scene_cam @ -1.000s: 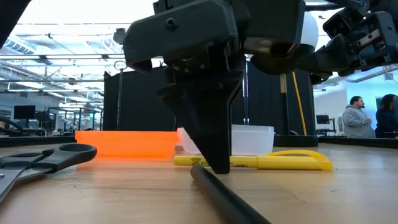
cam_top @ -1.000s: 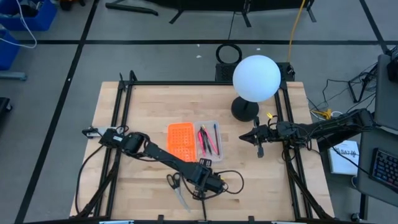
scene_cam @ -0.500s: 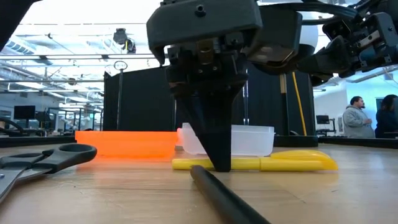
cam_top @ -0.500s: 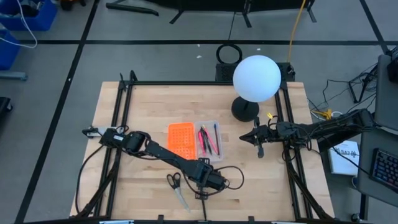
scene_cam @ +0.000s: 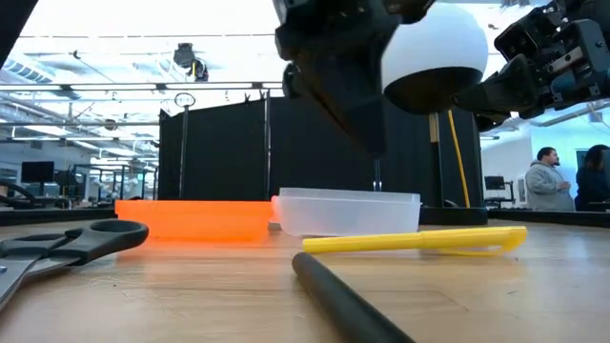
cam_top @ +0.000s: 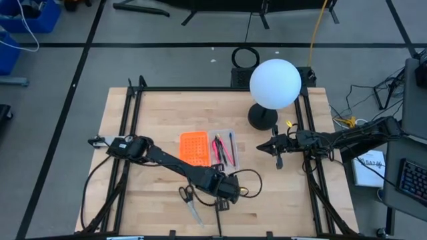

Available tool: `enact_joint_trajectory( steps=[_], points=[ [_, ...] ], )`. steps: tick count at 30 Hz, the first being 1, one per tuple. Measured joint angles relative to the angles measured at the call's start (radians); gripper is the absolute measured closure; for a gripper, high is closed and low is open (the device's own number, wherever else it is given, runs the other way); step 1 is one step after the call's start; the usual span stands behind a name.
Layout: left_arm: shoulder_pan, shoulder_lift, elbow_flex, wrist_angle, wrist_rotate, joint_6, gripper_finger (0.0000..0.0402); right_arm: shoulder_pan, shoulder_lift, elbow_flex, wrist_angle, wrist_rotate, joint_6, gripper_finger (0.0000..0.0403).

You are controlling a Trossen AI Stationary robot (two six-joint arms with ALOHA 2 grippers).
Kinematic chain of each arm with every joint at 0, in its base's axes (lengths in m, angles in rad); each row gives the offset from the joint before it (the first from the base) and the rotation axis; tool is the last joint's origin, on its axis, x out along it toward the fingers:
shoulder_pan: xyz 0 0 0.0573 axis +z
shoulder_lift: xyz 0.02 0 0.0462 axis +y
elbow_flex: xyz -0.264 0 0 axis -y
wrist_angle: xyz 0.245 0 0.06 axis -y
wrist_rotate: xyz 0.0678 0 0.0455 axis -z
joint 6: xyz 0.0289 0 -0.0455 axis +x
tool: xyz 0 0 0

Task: Pick & place school supplies into a supply box
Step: Put the yellow pen into the supply box

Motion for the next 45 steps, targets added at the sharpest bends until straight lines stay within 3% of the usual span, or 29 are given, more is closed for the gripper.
enact_joint_trajectory(
  steps=[6,10,17,19,23,29,32,38,43,45],
  points=[
    [0.0,-0.028,0.0,-0.011,0.006,-0.017,0.0397,0.0,0.0,0.0,-0.002,-0.002,-0.002,0.0403],
    [-0.001,-0.022,-0.001,-0.054,0.008,0.057,0.0398,0.0,0.0,0.0,-0.003,-0.002,-0.005,0.0403],
    [-0.014,-0.125,-0.054,-0.038,-0.176,0.204,0.0398,0.003,0.0,0.0,-0.045,-0.036,-0.01,0.0403],
    [-0.015,-0.204,-0.143,0.028,-0.21,0.215,0.0399,0.014,0.0,0.0,-0.041,-0.054,-0.01,0.0403],
    [-0.012,-0.441,-0.453,0.275,-0.224,0.236,0.0399,0.048,0.001,0.0,-0.027,-0.053,-0.013,0.0403],
    [0.037,-0.821,-0.98,0.836,-0.072,0.336,0.04,0.092,0.004,0.0,0.019,-0.05,-0.02,0.0403],
    [0.09,-0.985,-1.185,1.045,-0.048,0.327,0.04,0.123,0.02,0.0,0.05,-0.047,-0.026,0.0403],
    [0.167,-1.233,-1.463,1.136,-0.03,0.328,0.04,0.198,0.089,0.099,-0.017,0.036,-0.02,0.0403],
    [0.214,-1.384,-1.626,1.191,-0.028,0.382,0.04,0.285,0.29,0.296,-0.254,0.335,0.055,0.0403],
    [0.239,-1.434,-1.695,1.259,-0.022,0.398,0.04,0.315,0.399,0.385,-0.338,0.368,0.096,0.0403]
  ],
)
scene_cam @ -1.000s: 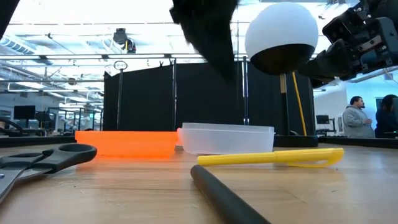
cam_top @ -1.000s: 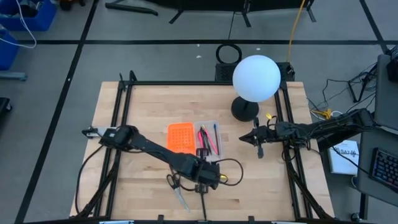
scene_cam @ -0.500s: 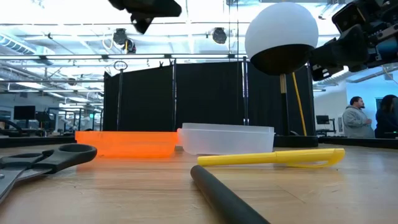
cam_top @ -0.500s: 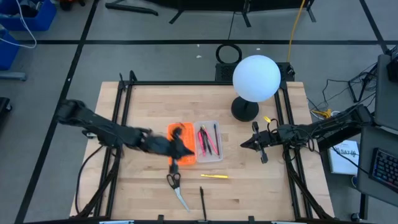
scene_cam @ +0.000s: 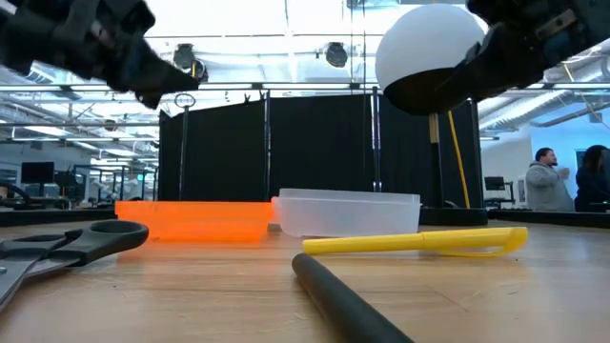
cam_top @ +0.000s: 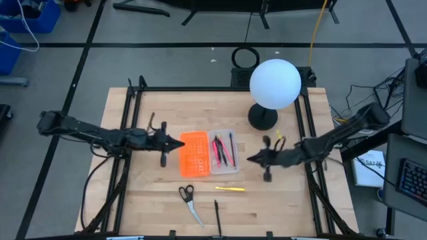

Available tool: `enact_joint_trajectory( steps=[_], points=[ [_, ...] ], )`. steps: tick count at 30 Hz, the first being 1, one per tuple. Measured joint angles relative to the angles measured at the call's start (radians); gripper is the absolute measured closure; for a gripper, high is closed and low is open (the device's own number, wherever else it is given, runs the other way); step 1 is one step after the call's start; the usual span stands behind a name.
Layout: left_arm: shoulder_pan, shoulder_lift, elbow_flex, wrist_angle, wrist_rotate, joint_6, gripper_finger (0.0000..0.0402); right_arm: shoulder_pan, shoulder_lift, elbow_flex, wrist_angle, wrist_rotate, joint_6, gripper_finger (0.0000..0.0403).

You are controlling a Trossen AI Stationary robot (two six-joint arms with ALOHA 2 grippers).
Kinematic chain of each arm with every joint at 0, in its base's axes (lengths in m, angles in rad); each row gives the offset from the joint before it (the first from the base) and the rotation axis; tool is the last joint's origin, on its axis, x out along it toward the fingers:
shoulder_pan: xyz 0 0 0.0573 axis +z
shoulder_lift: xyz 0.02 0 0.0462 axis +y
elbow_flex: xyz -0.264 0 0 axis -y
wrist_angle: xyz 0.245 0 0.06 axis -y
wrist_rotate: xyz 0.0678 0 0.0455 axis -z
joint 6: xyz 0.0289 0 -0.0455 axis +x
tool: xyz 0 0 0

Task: Pick & place school supplies into a supply box
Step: Put the yellow pen into the supply box

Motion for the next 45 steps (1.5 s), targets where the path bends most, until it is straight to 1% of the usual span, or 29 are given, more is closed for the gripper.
enact_joint_trajectory(
  steps=[5,8,11,14,17,20,22,26,28,30,32,35,37,42,45],
  points=[
    [0.049,-0.082,-0.167,0.191,0.034,-0.023,0.0399,0.068,0.264,0.23,-0.235,-0.077,0.108,0.0403],
    [0.06,-0.092,-0.239,0.289,-0.002,-0.039,0.0396,0.105,0.402,0.386,-0.411,-0.12,0.174,0.0403],
    [0.059,-0.091,-0.276,0.353,-0.046,-0.061,0.0384,0.12,0.527,0.565,-0.603,-0.202,0.259,0.0403],
    [0.059,-0.091,-0.275,0.362,-0.045,-0.082,0.0374,0.121,0.635,0.742,-0.75,-0.252,0.318,0.0399],
    [0.059,-0.091,-0.275,0.362,-0.034,-0.075,0.0368,0.124,0.716,0.88,-0.846,-0.284,0.282,0.0373],
    [0.059,-0.091,-0.275,0.359,-0.035,-0.063,0.0366,0.122,0.775,0.971,-0.898,-0.317,0.224,0.0327],
    [0.059,-0.091,-0.275,0.353,-0.033,-0.064,0.0365,0.115,0.799,0.99,-0.904,-0.317,0.192,0.0291],
    [0.058,-0.091,-0.275,0.324,-0.026,-0.067,0.0365,0.087,0.822,0.991,-0.945,-0.32,0.181,0.0219],
    [0.058,-0.091,-0.275,0.316,-0.026,-0.064,0.0365,0.068,0.829,0.991,-0.963,-0.339,0.182,0.0191],
    [0.058,-0.091,-0.275,0.316,-0.026,-0.065,0.0364,0.054,0.835,0.991,-0.959,-0.361,0.2,0.0172],
    [0.058,-0.091,-0.275,0.316,-0.026,-0.065,0.0364,0.046,0.843,0.991,-0.955,-0.371,0.212,0.0162],
    [0.058,-0.091,-0.275,0.316,-0.026,-0.065,0.0364,0.045,0.851,0.978,-0.954,-0.374,0.216,0.0159],
    [0.058,-0.091,-0.275,0.316,-0.026,-0.065,0.0364,0.048,0.853,0.96,-0.956,-0.399,0.233,0.0161],
    [0.058,-0.091,-0.275,0.316,-0.026,-0.065,0.0364,0.06,0.853,0.919,-0.952,-0.404,0.255,0.0171],
    [0.058,-0.091,-0.275,0.316,-0.026,-0.065,0.0364,0.06,0.853,0.887,-0.917,-0.435,0.26,0.0175]
  ],
)
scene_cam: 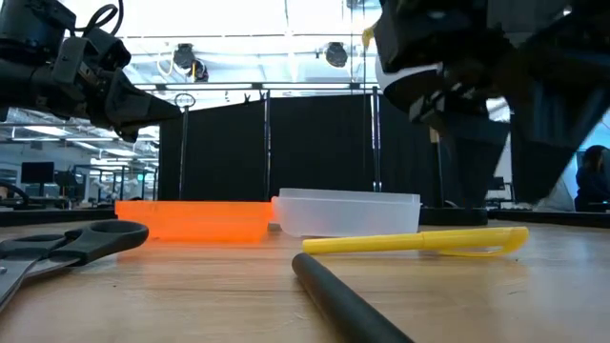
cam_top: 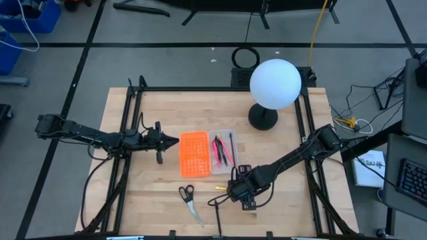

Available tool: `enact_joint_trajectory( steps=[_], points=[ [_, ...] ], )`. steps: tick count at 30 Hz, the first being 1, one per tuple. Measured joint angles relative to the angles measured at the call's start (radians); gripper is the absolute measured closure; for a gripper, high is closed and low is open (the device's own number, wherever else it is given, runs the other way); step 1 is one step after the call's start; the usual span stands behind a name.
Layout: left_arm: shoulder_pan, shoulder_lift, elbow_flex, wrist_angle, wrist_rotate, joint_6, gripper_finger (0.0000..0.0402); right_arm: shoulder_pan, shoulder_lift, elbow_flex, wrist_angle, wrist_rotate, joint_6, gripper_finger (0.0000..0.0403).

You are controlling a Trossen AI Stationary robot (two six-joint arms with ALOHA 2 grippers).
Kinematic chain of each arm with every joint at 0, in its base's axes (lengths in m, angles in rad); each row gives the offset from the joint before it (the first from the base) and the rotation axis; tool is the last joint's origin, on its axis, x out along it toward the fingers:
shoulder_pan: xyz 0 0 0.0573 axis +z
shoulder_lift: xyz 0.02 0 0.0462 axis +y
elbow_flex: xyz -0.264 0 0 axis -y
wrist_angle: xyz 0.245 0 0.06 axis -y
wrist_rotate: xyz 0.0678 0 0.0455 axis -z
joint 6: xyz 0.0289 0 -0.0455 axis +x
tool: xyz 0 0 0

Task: Pick & place school supplies into a supply box
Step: Put the yellow pen into the supply box

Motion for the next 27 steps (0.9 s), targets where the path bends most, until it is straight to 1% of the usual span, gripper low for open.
enact_joint_trajectory(
  steps=[9,16,23,27],
  points=[
    [0.0,0.0,0.0,0.0,0.0,0.013,0.0364,-0.038,0.0,-0.065,0.168,-0.013,-0.024,0.0177],
    [0.0,0.0,0.0,0.0,-0.001,0.026,0.0364,-0.056,0.0,-0.111,0.205,-0.019,-0.025,0.0181],
    [0.0,0.0,0.0,0.0,-0.001,0.037,0.0364,-0.056,-0.009,-0.219,0.372,-0.033,-0.007,0.0181],
    [0.0,0.0,0.0,0.0,-0.001,0.037,0.0364,-0.056,-0.009,-0.275,0.421,-0.03,0.028,0.0187]
  ],
)
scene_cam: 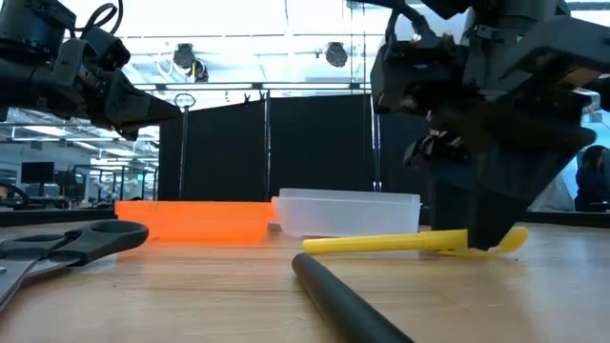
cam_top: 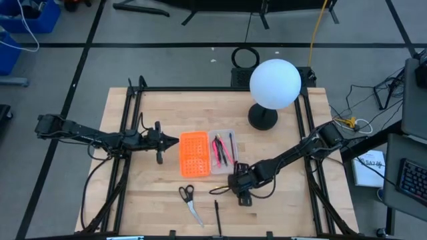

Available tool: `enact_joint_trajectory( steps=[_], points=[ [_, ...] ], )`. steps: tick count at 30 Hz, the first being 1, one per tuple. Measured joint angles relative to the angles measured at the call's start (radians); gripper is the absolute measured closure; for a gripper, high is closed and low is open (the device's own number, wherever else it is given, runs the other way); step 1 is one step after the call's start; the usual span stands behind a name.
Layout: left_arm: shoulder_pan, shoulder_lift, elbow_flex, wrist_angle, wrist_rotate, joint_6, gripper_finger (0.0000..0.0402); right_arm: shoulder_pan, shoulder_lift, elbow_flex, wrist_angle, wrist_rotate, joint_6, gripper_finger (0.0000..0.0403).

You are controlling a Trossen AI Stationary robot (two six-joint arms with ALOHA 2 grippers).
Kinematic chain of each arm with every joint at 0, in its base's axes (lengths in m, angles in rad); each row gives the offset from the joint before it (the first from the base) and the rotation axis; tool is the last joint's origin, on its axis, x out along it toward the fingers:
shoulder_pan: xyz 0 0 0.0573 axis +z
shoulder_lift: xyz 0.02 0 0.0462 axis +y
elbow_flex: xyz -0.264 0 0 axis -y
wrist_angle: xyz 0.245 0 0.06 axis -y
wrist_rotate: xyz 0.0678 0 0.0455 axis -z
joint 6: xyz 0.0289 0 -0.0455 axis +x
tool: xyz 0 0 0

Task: Pick & place school supplies into a supply box
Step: Put the yellow pen into the supply box

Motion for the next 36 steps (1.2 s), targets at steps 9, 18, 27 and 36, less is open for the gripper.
enact_joint_trajectory(
  steps=[9,18,27,36],
  points=[
    [0.0,0.0,0.0,0.002,-0.008,0.008,0.0364,-0.002,0.004,-0.065,0.037,0.039,0.088,0.0328],
    [0.0,0.0,0.0,0.002,-0.008,0.008,0.0364,-0.015,-0.019,-0.066,0.041,0.019,0.048,0.0369],
    [0.0,0.0,0.0,0.002,-0.009,0.007,0.0364,-0.01,-0.129,-0.073,0.028,-0.002,-0.005,0.037],
    [0.0,0.0,0.0,0.001,-0.009,0.007,0.0364,-0.02,-0.249,-0.021,-0.036,0.014,-0.093,0.037]
  ],
)
